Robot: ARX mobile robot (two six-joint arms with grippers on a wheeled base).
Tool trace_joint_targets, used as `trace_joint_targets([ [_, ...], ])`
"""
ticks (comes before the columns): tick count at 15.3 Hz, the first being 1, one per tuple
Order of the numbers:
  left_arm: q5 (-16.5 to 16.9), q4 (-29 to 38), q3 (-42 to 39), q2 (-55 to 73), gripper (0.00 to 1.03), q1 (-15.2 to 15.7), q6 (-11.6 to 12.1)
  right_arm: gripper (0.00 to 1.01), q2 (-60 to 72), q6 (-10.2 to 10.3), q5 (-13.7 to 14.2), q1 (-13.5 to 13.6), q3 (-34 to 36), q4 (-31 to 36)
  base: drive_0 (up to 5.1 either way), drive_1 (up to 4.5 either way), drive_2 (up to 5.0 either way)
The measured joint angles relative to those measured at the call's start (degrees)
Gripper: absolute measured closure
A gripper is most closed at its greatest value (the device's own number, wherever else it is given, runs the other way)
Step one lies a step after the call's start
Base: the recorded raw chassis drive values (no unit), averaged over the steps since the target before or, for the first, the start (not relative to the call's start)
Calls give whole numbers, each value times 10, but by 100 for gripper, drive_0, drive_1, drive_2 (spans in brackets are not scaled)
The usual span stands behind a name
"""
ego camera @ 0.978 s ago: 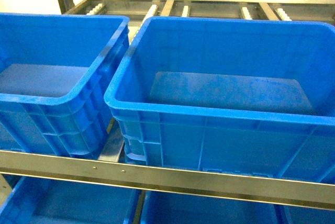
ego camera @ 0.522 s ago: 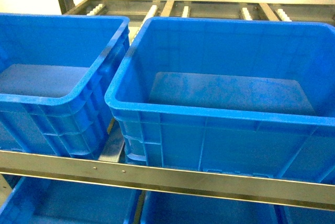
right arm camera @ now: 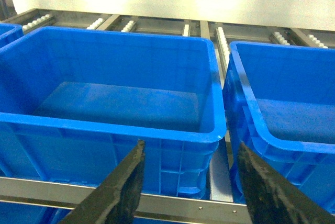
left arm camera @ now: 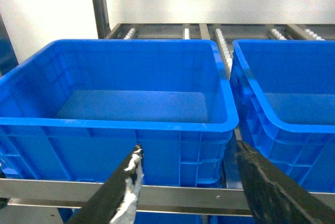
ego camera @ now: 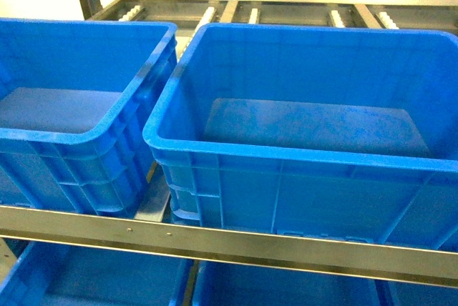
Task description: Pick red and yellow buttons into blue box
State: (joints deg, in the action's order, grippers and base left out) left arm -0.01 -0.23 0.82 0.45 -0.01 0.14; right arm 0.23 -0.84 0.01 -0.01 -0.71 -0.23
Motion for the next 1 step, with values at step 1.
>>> trace_joint_targets([
  [1, 0, 0, 0, 0, 27, 0, 0, 32, 0, 0, 0, 0, 0, 0, 0, 0, 0],
])
